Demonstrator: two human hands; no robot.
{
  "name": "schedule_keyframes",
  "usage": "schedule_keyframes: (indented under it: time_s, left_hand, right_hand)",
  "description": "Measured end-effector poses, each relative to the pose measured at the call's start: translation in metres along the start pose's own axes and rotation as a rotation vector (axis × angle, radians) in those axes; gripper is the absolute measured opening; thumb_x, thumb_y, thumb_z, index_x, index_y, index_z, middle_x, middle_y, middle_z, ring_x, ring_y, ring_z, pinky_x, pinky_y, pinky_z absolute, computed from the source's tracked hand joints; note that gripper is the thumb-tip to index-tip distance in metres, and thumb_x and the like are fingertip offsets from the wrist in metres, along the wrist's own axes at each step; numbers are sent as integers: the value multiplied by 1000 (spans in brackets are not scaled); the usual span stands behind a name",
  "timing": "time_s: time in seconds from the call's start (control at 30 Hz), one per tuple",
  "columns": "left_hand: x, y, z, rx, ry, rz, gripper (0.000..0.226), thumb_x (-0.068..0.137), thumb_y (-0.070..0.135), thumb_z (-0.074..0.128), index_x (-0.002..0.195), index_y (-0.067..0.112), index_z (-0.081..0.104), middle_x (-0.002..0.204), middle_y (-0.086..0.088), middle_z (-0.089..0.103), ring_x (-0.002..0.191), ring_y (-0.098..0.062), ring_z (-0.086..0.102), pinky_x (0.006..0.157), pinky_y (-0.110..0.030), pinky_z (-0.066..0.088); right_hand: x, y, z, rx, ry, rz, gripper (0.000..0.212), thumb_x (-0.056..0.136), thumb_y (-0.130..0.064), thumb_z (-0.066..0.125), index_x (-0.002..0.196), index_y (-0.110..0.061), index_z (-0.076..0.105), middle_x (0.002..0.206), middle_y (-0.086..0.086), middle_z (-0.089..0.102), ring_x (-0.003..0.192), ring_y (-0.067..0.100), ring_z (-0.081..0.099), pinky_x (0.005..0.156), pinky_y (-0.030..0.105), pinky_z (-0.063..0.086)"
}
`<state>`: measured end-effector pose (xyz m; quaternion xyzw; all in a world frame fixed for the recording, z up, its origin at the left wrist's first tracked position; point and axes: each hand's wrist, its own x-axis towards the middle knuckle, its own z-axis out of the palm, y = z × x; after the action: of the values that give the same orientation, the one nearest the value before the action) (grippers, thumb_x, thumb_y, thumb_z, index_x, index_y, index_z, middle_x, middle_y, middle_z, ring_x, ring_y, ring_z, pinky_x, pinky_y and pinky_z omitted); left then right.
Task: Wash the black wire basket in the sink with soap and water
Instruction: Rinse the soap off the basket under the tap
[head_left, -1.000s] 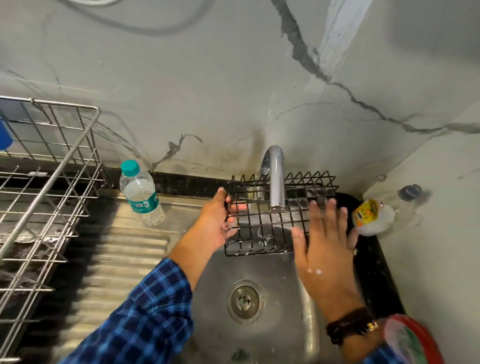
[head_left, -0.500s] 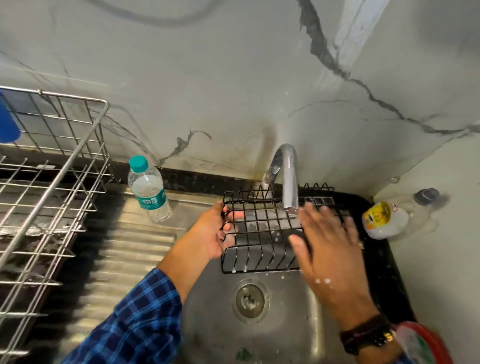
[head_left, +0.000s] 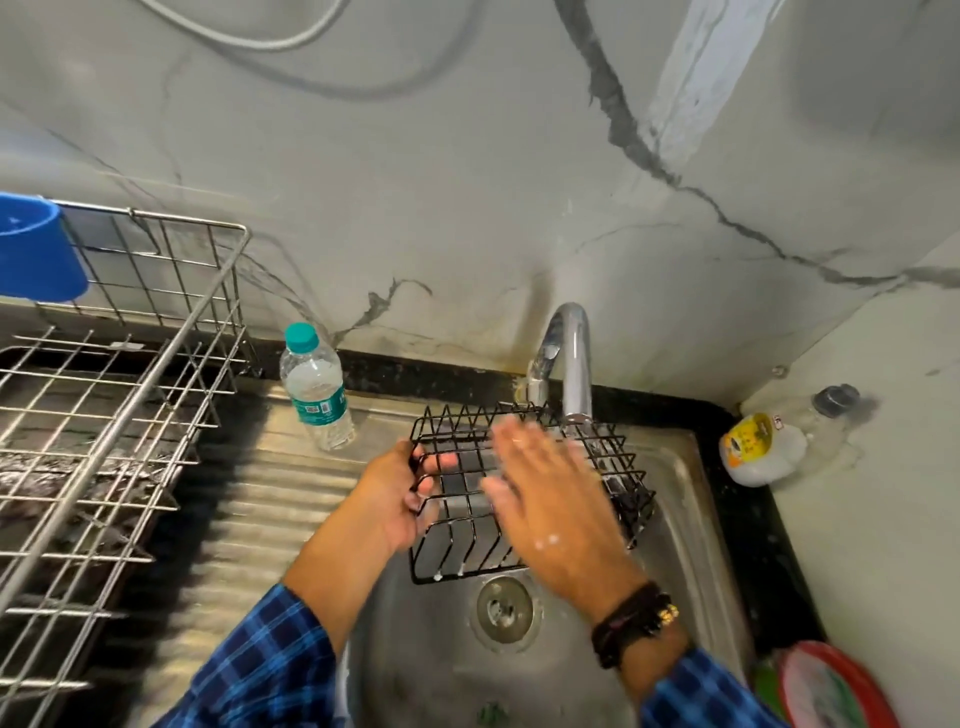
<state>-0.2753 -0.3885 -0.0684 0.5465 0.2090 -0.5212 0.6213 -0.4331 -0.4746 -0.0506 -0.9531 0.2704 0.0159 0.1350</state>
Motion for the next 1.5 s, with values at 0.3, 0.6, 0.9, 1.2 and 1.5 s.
schedule_keyframes:
  time_s: [0.3,0.6,0.9,1.2,1.5]
  left_hand:
    - [-12,-1,30,139,-25,119,43,106,44,36,74,18,49,41,2,57,29,-8,36,30,-11,25]
    - [-6,15,14,10,-84,152,47,105,48,36,66,23,43,57,0,69,25,-4,25,32,-7,16]
    - [9,15,14,58,-62,120,44,104,48,40,68,23,47,53,3,64,26,-4,30,28,-8,18]
    - [-6,11,24,217,-23,123,43,104,48,39,72,21,48,52,0,66,27,-7,32,30,-12,19]
    - [-18,16,19,82,-111,309,43,103,48,42,71,21,49,55,-2,59,46,-11,37,32,-16,19]
  right_hand:
    - [-10,-33,14,28,61,61,71,98,-59,5,158,-24,-11,164,5,-23,151,27,-22,119,57,-12]
    - [4,44,-11,-87,154,399,71,96,-62,3,157,-25,-8,165,5,-14,152,30,-11,120,64,7]
    - [10,-6,0,-103,126,-22,66,98,-63,3,157,-34,0,166,-5,-6,154,17,-4,124,55,5]
    - [0,-23,7,-22,98,169,83,92,-67,-7,159,-18,-8,161,13,-22,151,33,-17,119,60,-8]
    - [-14,59,11,52,326,412,71,101,-59,10,159,-23,-8,166,13,-16,153,34,-12,121,63,10]
